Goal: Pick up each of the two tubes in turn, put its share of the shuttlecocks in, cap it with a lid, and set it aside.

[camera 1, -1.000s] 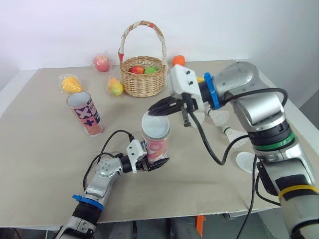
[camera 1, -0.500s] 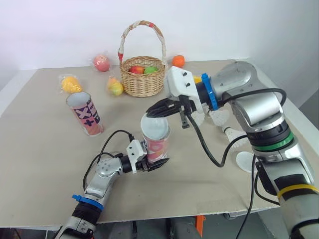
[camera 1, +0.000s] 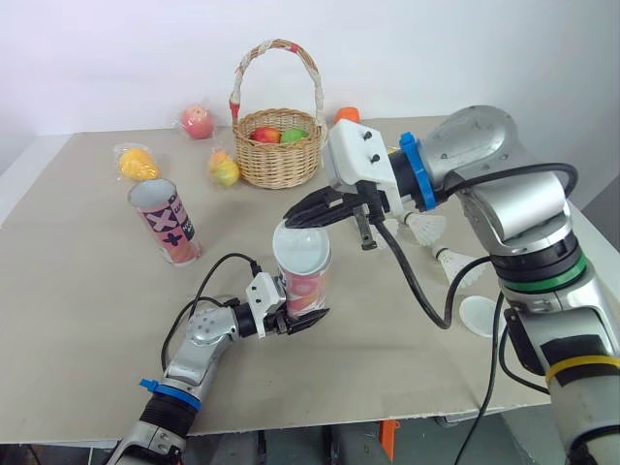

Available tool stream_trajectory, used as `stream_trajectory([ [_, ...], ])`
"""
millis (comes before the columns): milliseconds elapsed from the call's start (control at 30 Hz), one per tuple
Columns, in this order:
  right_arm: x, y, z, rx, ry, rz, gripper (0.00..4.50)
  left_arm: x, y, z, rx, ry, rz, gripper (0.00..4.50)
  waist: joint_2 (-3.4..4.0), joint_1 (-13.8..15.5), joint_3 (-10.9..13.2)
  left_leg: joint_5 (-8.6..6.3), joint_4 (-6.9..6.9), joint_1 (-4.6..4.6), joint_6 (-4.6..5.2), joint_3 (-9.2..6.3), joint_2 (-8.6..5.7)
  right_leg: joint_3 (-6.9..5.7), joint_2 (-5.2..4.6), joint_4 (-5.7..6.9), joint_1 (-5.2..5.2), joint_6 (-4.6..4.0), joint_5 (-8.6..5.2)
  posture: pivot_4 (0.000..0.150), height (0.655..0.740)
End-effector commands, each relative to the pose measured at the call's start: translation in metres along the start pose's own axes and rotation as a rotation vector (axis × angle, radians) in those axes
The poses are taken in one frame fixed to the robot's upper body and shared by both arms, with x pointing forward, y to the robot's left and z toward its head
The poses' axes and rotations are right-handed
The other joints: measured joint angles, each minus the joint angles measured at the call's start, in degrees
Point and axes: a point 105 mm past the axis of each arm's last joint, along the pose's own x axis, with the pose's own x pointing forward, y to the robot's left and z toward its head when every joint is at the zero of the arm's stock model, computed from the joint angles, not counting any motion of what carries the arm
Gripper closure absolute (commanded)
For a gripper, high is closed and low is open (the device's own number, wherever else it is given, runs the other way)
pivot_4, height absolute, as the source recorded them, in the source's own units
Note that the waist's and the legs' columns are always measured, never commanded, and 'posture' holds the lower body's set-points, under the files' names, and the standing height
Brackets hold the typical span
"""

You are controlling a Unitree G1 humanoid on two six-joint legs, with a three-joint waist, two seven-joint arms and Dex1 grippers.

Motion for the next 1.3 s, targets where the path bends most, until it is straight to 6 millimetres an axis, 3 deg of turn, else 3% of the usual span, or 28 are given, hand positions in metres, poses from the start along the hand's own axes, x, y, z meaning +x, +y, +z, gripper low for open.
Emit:
stream_trajectory([
  [33, 0.001, -0.001, 0.000, -0.046, 0.018, -0.019, 4.42, -0.005, -0.010, -0.030, -0.085, 0.105, -0.010, 1.32, 0.00, 0.00, 0.00, 0.00, -0.03, 0.00, 0.00, 0.00, 0.00, 0.00, -0.01, -0.04, 0.00, 0.01, 0.01, 0.150, 0.7400],
  [233, 0.004, -0.001, -0.011, -0.043, 0.046, -0.021, 4.42, -0.006, -0.011, -0.030, -0.087, 0.108, -0.011, 1.32, 0.00, 0.02, 0.00, 0.00, -0.14, 0.00, 0.00, 0.01, 0.00, -0.01, -0.05, -0.28, 0.07, 0.06, 0.05, 0.150, 0.7400],
  [533, 0.001, 0.000, -0.011, -0.053, 0.056, -0.015, 4.42, -0.007, -0.011, -0.030, -0.087, 0.112, -0.014, 1.32, 0.00, 0.04, 0.00, 0.00, -0.28, -0.01, 0.00, 0.00, 0.00, -0.01, -0.08, -0.43, 0.08, 0.07, 0.06, 0.150, 0.7400],
  [1300, -0.013, -0.009, 0.007, -0.086, 0.023, -0.064, 4.42, -0.006, -0.012, -0.030, -0.098, 0.111, -0.018, 1.32, 0.00, 0.04, 0.00, 0.00, -0.37, -0.01, 0.00, -0.04, -0.02, -0.02, -0.15, -0.52, 0.06, 0.08, 0.07, 0.150, 0.7400],
])
